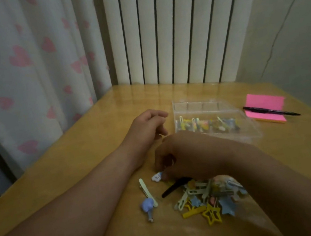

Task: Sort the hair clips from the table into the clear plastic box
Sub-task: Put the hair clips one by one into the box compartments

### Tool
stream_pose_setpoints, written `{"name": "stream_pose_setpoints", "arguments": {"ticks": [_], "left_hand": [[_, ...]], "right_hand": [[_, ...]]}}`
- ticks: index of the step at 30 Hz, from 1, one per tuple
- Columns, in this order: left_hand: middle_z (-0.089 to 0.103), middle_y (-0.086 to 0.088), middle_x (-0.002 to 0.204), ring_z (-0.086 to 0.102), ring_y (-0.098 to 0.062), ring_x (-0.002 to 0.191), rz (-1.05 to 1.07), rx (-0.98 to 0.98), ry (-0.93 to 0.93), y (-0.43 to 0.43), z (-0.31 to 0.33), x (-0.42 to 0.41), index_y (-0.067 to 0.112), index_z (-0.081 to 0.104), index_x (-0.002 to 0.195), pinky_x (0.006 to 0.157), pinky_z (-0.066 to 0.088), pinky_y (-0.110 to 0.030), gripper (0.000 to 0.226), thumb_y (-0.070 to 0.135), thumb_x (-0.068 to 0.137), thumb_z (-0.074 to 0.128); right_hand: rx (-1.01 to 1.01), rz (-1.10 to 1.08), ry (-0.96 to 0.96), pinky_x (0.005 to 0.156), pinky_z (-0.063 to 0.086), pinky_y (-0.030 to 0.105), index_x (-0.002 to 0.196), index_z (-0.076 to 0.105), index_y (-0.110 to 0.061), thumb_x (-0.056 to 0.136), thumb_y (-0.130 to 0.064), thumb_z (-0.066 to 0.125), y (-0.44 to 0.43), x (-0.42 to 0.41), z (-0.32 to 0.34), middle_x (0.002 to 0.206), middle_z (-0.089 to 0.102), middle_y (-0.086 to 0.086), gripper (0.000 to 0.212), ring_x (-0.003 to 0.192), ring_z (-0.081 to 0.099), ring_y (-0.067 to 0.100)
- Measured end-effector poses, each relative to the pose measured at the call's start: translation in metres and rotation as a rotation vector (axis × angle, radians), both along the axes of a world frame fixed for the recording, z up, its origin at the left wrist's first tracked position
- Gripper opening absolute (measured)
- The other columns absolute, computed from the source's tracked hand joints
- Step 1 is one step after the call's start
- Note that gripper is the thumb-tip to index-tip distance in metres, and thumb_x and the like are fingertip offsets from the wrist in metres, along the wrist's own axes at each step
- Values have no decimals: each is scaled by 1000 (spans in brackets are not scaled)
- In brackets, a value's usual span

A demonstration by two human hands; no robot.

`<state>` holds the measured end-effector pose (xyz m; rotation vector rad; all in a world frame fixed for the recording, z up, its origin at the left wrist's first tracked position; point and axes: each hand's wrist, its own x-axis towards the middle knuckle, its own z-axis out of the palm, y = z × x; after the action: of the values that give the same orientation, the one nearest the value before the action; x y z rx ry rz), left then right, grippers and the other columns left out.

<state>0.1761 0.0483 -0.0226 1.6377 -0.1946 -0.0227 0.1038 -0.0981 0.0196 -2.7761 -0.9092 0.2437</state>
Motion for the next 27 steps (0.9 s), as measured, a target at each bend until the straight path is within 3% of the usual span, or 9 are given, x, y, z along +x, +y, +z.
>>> {"name": "stream_pose_setpoints", "arguments": {"ticks": [6,9,11,13,15,20,24,27], "left_hand": [[64,-8,80,67,-21,81,-17,-82,13,2,0,3,14,76,112,80,48,-39,24,12,102,54],[71,-17,92,67,-28,88,-83,-81,-3,3,0,0,14,76,111,83,53,-41,22,12,102,57],[73,-16,94,68,-20,87,-110,22,-70,0,-1,-4,18,76,110,81,53,-34,18,15,101,60],[69,-6,83,64,-9,79,-123,126,-124,-3,-3,-7,23,77,108,73,50,-19,16,18,101,64],[66,-2,80,62,-5,75,-139,179,-159,-5,-5,-8,24,77,109,68,48,-13,15,18,101,65],[64,-6,80,60,-6,73,-131,190,-174,-5,-6,-8,23,78,107,68,49,-13,15,17,102,65],[70,-18,90,64,-10,79,-124,201,-181,-6,-7,-8,27,79,106,78,52,-25,15,20,101,66],[68,-6,83,64,-10,79,-131,204,-178,-7,-8,-7,27,79,106,79,52,-27,15,20,101,66]], "right_hand": [[88,-8,81,62,42,18,99,71,-25,95,-43,73,-5,1,3,86,65,-11,18,75,58,2],[308,-111,58,65,48,17,94,69,-27,95,-53,65,-18,3,19,85,66,-8,26,73,61,1],[488,-268,-38,71,51,24,99,69,-29,96,-44,67,-37,11,29,90,69,-6,15,78,65,6],[581,-434,-101,71,53,29,104,70,-26,97,-28,72,-60,19,32,92,72,-3,8,80,68,10],[587,-547,-96,68,53,29,104,69,-23,95,-20,75,-80,25,27,91,73,0,11,80,70,13],[441,-624,-40,70,52,27,93,72,-17,91,-15,78,-87,35,1,88,72,0,7,81,67,14],[425,-688,-129,79,59,35,87,74,-20,89,-18,81,-80,42,-12,88,72,-5,8,83,67,11],[415,-714,-154,77,61,39,84,74,-22,88,-27,82,-75,44,-17,85,73,-4,10,80,69,13]]}}
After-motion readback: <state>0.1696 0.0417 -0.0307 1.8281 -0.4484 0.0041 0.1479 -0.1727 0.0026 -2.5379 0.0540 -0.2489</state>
